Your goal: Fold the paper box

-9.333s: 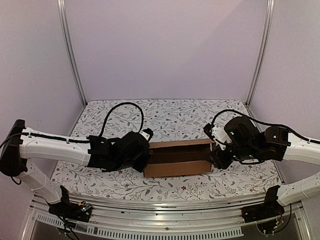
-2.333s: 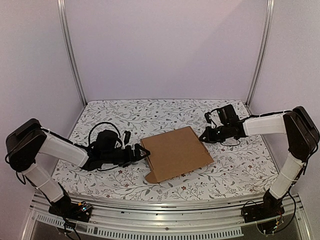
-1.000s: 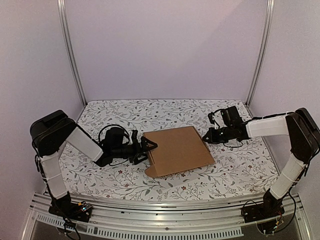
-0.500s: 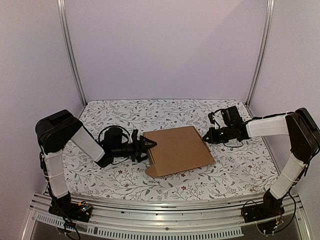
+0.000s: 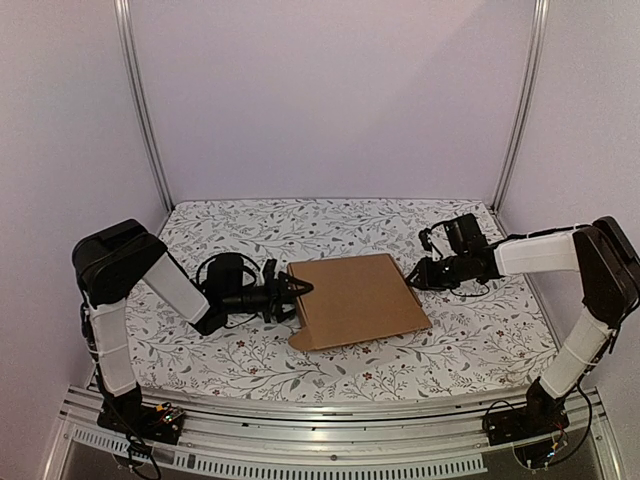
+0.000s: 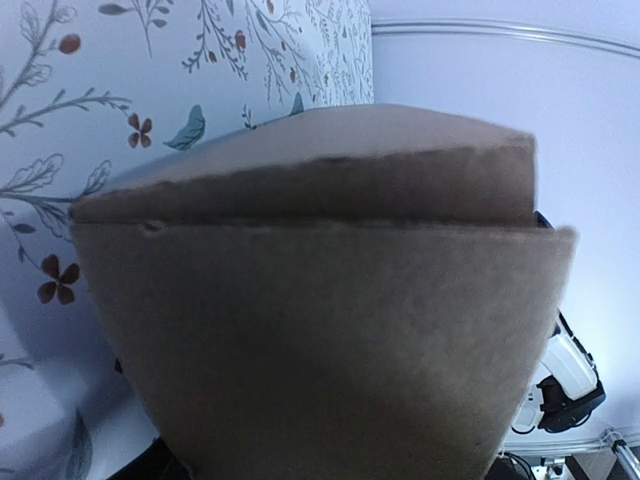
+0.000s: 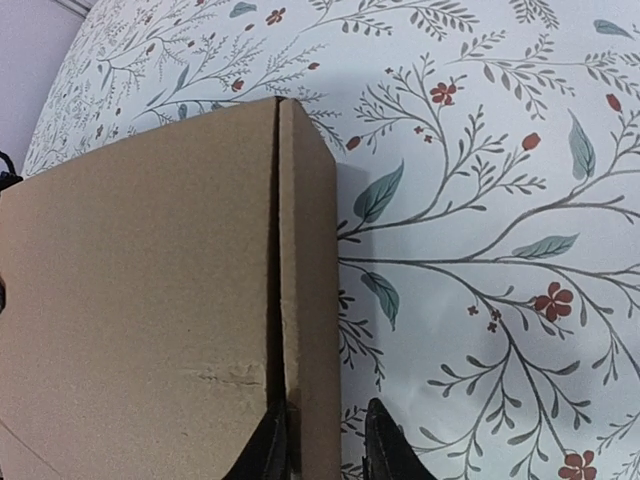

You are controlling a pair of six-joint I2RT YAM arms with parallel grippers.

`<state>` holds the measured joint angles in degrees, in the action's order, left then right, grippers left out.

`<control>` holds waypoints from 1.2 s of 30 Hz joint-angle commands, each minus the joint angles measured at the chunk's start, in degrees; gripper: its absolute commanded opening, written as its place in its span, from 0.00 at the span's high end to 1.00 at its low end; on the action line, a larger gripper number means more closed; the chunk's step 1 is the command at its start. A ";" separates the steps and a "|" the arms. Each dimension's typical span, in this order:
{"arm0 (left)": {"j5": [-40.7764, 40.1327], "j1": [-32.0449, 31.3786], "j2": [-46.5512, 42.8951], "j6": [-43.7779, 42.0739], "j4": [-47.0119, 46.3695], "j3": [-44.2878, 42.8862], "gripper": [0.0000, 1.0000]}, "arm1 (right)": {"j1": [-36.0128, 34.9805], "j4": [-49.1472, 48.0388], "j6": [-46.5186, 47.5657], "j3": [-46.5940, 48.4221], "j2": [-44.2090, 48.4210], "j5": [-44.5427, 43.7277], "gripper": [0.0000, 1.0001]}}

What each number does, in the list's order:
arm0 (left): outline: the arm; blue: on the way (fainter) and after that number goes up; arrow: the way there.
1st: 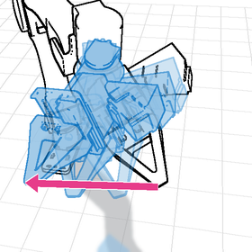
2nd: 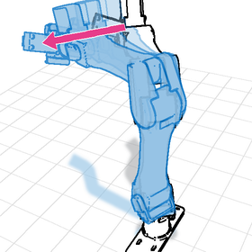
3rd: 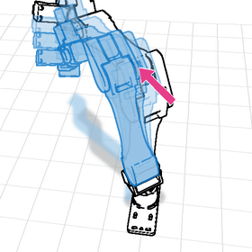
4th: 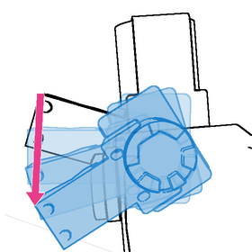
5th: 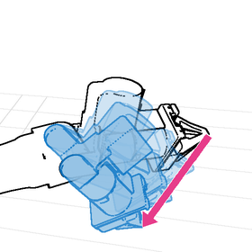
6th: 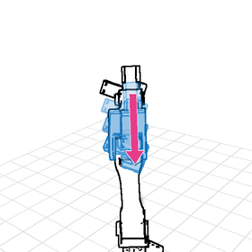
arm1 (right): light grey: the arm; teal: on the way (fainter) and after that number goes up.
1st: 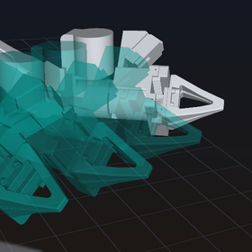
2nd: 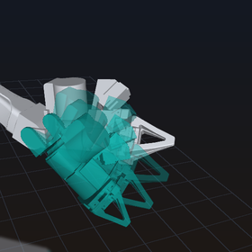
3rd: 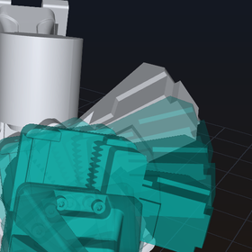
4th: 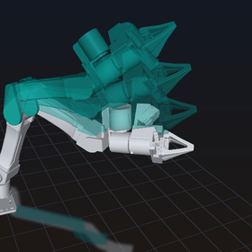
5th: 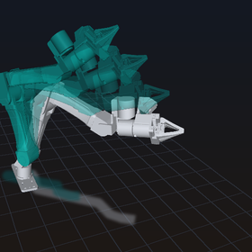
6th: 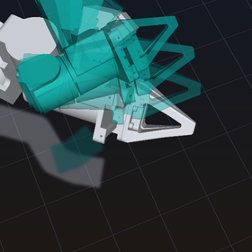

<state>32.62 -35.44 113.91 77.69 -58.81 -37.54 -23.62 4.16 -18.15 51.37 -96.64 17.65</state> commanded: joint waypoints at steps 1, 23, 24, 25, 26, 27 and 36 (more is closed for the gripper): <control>2.06 1.18 -1.88 0.58 -3.12 0.69 0.51 | 0.30 7.17 0.74 -0.51 4.43 -0.80 0.71; 18.21 7.79 -11.78 12.91 -12.80 8.34 0.67 | -5.54 9.20 12.98 1.74 28.43 6.90 0.01; 19.61 8.08 -12.02 13.88 -14.06 8.66 0.67 | -6.44 9.20 14.85 1.59 29.49 6.79 0.01; 20.69 8.37 -11.96 15.33 -16.04 9.08 0.68 | -7.42 9.11 16.56 1.42 31.13 7.04 0.01; 21.95 8.70 -11.83 16.76 -18.11 9.56 0.68 | -8.23 9.00 17.76 1.18 32.49 7.42 0.01; 23.27 9.20 -11.58 18.27 -21.45 9.89 0.69 | -9.03 8.84 20.92 0.92 33.47 8.26 0.01; 33.97 10.68 -13.62 25.05 -28.61 11.19 0.71 | -19.54 15.28 45.69 -0.51 44.53 7.22 0.01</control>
<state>59.99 -25.76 102.80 99.37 -74.02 -26.92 -38.70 14.00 12.01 51.35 -55.83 27.57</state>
